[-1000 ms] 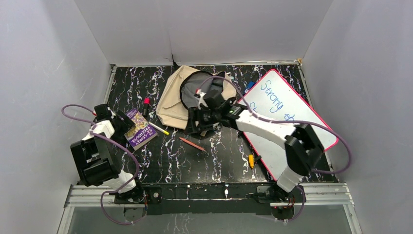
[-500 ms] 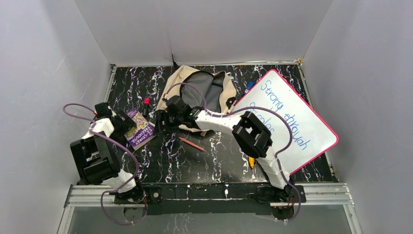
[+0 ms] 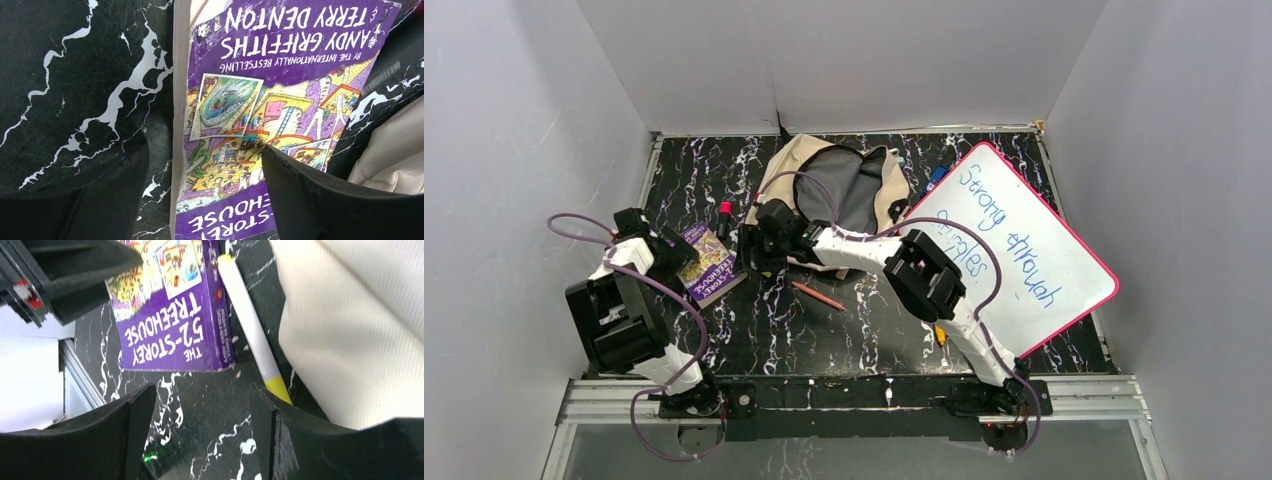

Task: Pack the student bag
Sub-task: Pick up the book from the center of the board.

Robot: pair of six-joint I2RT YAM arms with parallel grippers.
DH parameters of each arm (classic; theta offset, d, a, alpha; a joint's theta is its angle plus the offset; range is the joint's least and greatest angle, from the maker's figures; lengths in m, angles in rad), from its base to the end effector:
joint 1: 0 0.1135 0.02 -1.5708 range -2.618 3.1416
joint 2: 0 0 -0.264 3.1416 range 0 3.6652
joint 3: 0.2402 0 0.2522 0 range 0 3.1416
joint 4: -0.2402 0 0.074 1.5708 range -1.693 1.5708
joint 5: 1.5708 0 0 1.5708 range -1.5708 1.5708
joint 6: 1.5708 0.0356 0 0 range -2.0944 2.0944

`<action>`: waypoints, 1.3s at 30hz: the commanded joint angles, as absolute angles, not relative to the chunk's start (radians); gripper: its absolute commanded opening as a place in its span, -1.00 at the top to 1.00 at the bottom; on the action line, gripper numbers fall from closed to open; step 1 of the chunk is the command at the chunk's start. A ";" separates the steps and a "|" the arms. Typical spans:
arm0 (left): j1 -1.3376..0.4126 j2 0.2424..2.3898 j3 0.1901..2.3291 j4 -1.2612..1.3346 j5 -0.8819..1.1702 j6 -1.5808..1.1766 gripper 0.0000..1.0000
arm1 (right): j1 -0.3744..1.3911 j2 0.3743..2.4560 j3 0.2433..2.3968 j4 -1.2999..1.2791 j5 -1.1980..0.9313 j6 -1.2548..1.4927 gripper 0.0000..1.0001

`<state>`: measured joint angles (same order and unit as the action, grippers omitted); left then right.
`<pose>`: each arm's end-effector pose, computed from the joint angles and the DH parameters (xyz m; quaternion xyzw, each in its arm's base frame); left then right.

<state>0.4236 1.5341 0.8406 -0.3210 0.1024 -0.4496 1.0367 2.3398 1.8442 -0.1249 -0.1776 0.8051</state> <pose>0.2703 0.1179 0.1740 -0.3933 0.8762 -0.0528 0.2736 0.2676 0.4648 0.1761 -0.1426 0.8751 0.4105 0.2129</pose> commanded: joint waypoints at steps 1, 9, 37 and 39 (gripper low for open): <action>0.430 1.541 0.862 -0.335 0.106 -0.450 -0.58 | 1.035 2.392 1.938 -0.120 -0.122 0.788 -0.56; 0.429 1.557 0.871 -0.341 0.125 -0.440 -0.55 | 1.034 2.476 2.044 -0.135 -0.142 0.780 -0.57; 0.413 1.482 0.779 -0.309 0.353 -0.441 0.25 | 1.028 2.463 2.027 -0.061 -0.242 0.690 0.86; 0.412 1.473 0.769 -0.298 0.366 -0.447 0.41 | 1.028 2.434 1.997 -0.035 -0.251 0.689 0.88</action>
